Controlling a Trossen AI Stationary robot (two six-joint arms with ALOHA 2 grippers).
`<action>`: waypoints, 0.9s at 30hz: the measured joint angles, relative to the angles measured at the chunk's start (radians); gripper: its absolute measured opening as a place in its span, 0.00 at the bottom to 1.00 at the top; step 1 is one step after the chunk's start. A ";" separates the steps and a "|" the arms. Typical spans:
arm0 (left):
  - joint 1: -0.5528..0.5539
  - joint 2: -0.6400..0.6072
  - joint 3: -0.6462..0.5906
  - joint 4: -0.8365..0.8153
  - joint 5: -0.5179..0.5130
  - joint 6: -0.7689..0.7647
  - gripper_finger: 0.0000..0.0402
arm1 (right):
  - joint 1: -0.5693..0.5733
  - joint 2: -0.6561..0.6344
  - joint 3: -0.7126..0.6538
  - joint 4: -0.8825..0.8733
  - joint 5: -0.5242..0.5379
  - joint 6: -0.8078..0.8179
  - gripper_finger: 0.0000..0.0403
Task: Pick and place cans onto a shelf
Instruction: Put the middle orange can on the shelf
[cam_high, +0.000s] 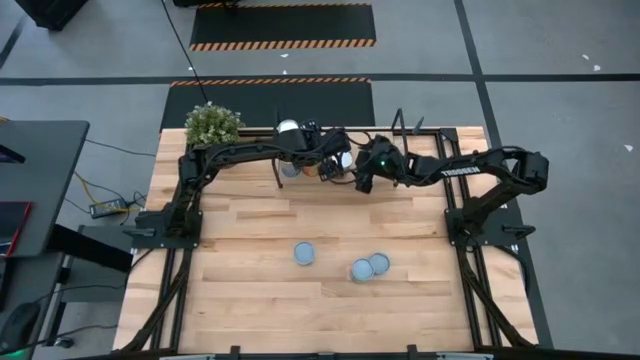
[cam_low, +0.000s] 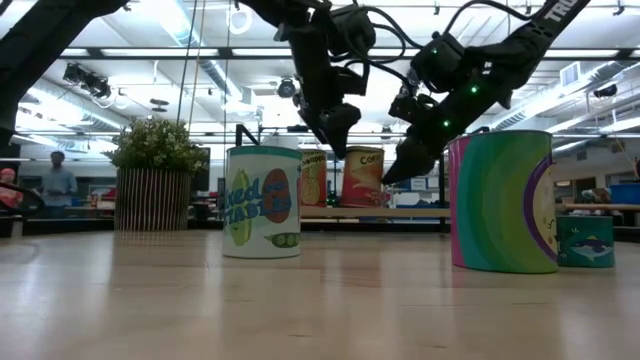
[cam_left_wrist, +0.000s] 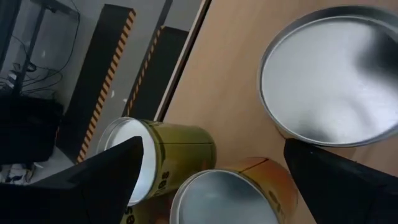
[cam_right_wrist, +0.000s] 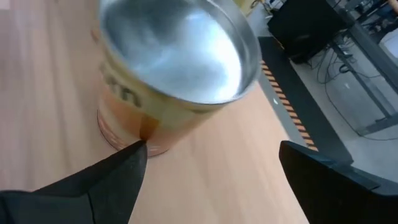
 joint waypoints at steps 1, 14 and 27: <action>0.000 0.000 0.000 0.001 0.001 0.000 0.99 | 0.008 0.000 0.000 -0.006 0.002 0.006 0.93; -0.002 0.000 0.000 -0.047 -0.019 -0.008 0.99 | 0.038 -0.005 0.000 -0.037 0.070 0.010 0.93; -0.035 -0.031 0.000 -0.069 0.077 -0.061 0.99 | -0.017 -0.076 0.000 -0.091 0.102 -0.007 0.93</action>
